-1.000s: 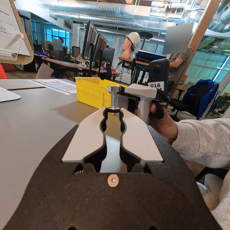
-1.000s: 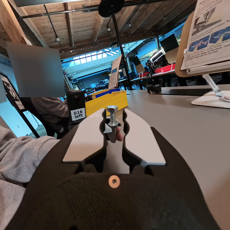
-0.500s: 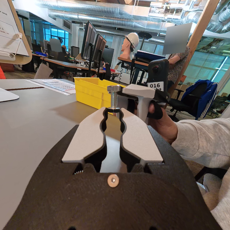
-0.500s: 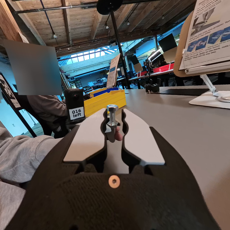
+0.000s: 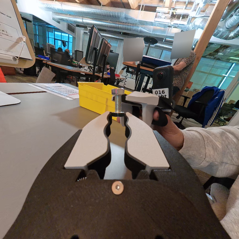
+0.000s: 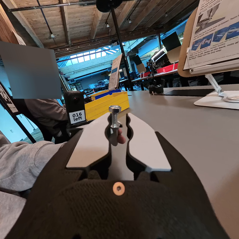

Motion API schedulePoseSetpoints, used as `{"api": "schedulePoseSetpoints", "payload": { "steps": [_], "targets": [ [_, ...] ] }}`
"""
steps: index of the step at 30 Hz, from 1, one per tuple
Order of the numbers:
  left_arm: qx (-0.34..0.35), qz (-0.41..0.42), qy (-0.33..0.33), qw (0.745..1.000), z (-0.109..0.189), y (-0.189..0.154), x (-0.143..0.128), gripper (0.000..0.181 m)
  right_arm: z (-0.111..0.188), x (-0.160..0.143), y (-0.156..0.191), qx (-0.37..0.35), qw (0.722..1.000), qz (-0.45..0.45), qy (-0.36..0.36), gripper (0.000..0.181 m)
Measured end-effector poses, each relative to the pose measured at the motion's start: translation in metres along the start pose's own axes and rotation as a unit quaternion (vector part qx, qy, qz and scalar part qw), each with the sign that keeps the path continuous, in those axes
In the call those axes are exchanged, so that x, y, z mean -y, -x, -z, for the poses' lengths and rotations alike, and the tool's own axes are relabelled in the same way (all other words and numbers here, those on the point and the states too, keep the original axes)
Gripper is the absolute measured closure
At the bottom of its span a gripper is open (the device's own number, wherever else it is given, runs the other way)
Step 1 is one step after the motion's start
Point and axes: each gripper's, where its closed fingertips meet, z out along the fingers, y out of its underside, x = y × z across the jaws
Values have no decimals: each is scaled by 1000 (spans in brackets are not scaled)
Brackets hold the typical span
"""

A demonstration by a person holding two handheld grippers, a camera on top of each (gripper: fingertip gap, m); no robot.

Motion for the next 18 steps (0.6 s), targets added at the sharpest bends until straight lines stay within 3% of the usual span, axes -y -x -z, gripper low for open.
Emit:
{"api": "schedulePoseSetpoints", "payload": {
  "steps": [9, 18],
  "targets": [
    [-5, -2, 9, 1000, -2, -2, -3, 164, -4, -8, 6, 14, 1000, 1, 24, 168],
    [1, -18, 19, 1000, -2, -2, -6, 164, -6, -12, 9, 0, 997, 62, 41, 172]
  ]
}}
